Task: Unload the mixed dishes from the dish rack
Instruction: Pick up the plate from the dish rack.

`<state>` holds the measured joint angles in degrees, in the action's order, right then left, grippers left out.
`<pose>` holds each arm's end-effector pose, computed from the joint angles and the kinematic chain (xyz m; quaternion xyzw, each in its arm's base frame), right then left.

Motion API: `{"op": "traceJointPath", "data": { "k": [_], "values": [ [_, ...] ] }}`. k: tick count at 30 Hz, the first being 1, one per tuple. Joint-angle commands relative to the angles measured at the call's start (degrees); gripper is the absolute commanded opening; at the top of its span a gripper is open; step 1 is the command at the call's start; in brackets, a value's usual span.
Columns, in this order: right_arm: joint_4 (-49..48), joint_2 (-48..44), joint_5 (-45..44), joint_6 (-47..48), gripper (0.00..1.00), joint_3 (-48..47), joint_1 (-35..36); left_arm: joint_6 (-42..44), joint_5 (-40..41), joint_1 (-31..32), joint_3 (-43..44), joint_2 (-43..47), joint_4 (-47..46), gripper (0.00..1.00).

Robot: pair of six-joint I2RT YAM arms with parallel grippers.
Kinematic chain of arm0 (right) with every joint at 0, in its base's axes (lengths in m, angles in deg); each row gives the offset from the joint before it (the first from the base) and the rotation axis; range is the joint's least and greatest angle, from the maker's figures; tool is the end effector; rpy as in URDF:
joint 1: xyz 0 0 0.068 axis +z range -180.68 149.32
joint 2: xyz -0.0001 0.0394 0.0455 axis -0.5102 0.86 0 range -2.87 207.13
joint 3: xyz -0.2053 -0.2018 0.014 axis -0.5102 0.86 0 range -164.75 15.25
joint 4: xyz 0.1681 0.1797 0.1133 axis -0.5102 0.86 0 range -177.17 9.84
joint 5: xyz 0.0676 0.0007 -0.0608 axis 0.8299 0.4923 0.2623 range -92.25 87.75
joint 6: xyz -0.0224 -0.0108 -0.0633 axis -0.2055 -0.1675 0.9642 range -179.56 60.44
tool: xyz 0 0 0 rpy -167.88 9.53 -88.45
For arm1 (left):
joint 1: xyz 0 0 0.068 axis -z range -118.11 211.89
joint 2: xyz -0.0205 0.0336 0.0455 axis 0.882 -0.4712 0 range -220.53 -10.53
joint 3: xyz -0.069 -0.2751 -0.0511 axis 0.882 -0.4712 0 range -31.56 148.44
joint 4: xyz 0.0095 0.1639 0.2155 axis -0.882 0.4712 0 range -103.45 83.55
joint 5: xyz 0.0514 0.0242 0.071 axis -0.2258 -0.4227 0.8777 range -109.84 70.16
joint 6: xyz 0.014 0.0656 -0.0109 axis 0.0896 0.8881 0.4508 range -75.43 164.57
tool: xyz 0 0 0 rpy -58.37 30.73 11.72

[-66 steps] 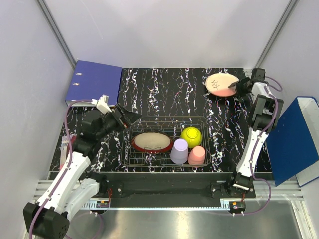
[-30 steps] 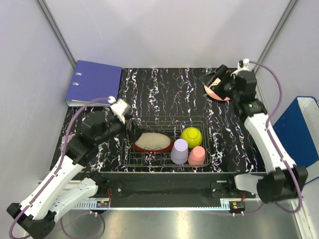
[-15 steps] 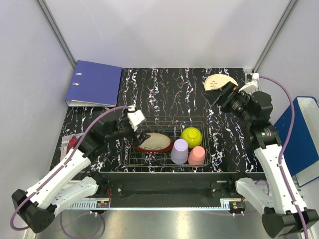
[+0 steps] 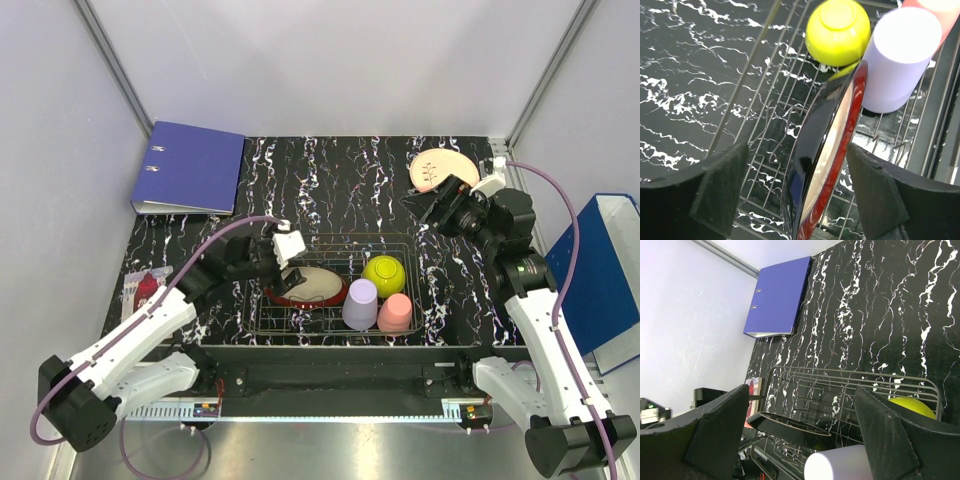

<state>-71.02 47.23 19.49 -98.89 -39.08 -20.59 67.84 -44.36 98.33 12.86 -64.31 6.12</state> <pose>0.2056 0.0572 0.3811 0.0776 0.7680 0.3916 0.5007 0.1671 -0.1514 0.2972 0.5125 0.6763 -0.2386 0.4723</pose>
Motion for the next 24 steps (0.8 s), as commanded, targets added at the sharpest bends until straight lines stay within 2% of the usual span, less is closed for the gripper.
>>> {"op": "traceJointPath", "data": {
  "k": [1,2,5,6,8,11,12,14,24],
  "values": [
    [-2.2,-1.0,1.9,-0.1,0.93,-0.3,0.4,2.8,-3.3,0.2,-1.4,-2.7,-4.8,0.76],
    [-2.3,-1.1,1.9,-0.2,0.92,-0.3,0.4,3.0,-3.4,0.2,-1.2,-3.3,-5.0,0.67],
    [-2.3,-1.4,1.9,0.0,0.92,0.2,0.4,2.8,-3.7,0.2,-1.1,-4.9,-6.3,0.49],
    [-2.2,-1.6,1.9,0.0,0.92,0.4,0.3,2.7,-3.8,0.2,-1.1,-5.3,-6.4,0.40],
    [-2.2,-1.9,2.0,0.0,0.92,0.7,0.3,2.6,-3.7,0.2,-1.0,-5.9,-6.8,0.36],
    [-2.2,-1.9,1.9,-0.1,0.92,1.1,0.4,2.5,-3.5,0.2,-1.1,-5.5,-6.9,0.23],
    [-2.1,-1.9,2.0,0.0,0.92,1.2,0.4,2.6,-3.4,0.2,-1.0,-5.1,-6.8,0.13],
    [-2.3,-1.7,2.0,-0.3,0.92,1.1,0.4,2.7,-2.9,0.2,-0.7,-4.5,-6.7,0.02],
    [-2.7,-1.6,2.4,-0.9,0.91,1.9,0.4,6.3,-1.7,0.1,4.8,-3.1,-2.4,0.00]
  ]
}}
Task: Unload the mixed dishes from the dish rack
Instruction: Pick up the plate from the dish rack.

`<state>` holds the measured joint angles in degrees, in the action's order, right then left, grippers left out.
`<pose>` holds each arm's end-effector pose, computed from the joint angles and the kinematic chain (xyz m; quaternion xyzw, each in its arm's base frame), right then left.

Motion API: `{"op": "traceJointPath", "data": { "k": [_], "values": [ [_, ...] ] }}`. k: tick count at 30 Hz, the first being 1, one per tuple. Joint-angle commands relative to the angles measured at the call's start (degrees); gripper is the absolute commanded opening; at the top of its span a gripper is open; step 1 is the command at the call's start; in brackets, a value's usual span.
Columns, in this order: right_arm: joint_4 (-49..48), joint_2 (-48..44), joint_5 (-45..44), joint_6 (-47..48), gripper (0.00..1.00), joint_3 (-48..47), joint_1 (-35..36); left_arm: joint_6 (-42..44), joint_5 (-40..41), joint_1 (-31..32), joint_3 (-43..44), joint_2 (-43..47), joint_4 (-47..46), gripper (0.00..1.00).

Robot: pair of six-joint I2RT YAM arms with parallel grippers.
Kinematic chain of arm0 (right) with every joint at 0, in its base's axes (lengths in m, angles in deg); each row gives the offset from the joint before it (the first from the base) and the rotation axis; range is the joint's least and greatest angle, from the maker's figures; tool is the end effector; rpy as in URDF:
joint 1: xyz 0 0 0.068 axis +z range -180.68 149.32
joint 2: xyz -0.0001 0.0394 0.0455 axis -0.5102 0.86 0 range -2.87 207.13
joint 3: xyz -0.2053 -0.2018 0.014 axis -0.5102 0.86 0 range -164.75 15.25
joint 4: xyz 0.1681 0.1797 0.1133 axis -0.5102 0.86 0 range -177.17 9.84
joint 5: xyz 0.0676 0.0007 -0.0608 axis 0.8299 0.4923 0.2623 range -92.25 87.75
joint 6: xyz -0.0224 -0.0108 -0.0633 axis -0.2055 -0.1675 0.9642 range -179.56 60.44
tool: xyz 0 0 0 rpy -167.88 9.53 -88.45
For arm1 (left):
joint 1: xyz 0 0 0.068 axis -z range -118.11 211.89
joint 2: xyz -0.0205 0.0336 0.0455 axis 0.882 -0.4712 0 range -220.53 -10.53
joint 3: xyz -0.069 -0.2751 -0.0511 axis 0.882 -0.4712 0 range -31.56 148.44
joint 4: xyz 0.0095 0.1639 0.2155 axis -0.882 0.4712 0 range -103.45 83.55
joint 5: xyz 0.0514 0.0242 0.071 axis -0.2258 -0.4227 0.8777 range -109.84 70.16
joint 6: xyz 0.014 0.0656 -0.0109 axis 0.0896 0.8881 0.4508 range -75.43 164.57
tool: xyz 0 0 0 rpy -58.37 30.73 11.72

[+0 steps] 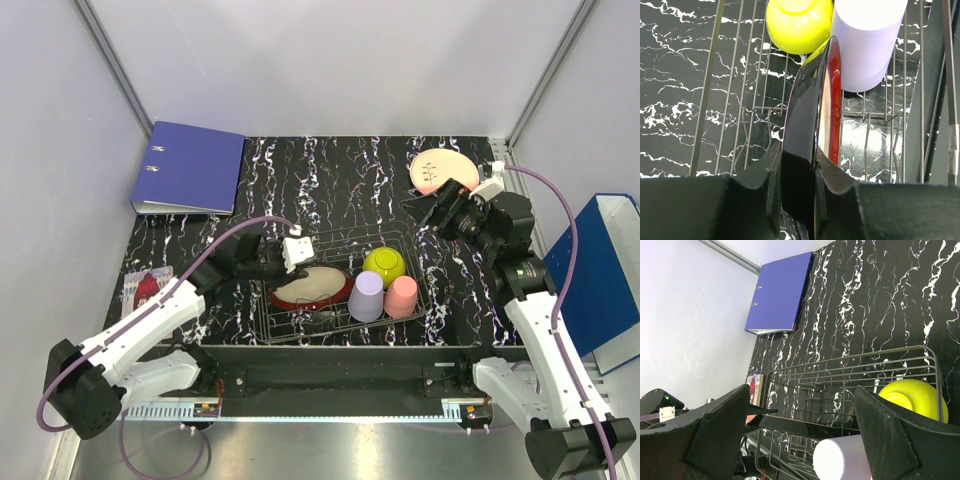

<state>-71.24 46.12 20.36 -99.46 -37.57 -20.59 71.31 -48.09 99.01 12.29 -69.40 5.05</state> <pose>0.2016 0.0572 0.3755 0.0771 0.7686 0.3987 0.4943 0.1751 -0.1648 0.2775 0.5498 0.6640 -0.2556 0.4376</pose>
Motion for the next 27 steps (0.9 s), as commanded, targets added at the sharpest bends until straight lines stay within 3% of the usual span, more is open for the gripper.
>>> {"op": "traceJointPath", "data": {
  "k": [1,18,25,27],
  "values": [
    [-2.6,-0.6,1.6,-0.4,0.91,0.6,0.3,3.2,2.2,-0.6,5.9,2.0,-0.9,0.00],
    [-1.9,-0.7,2.0,-0.1,0.91,0.4,0.4,6.0,1.4,-1.3,26.1,1.6,3.7,0.00],
    [-1.7,-1.3,2.0,-0.3,0.91,-0.2,0.3,4.2,1.5,-1.3,32.6,3.1,2.6,0.00],
    [-1.5,-1.5,1.8,-0.4,0.91,-0.3,0.3,-0.9,4.0,-1.3,33.3,3.7,-2.1,0.00]
  ]
}}
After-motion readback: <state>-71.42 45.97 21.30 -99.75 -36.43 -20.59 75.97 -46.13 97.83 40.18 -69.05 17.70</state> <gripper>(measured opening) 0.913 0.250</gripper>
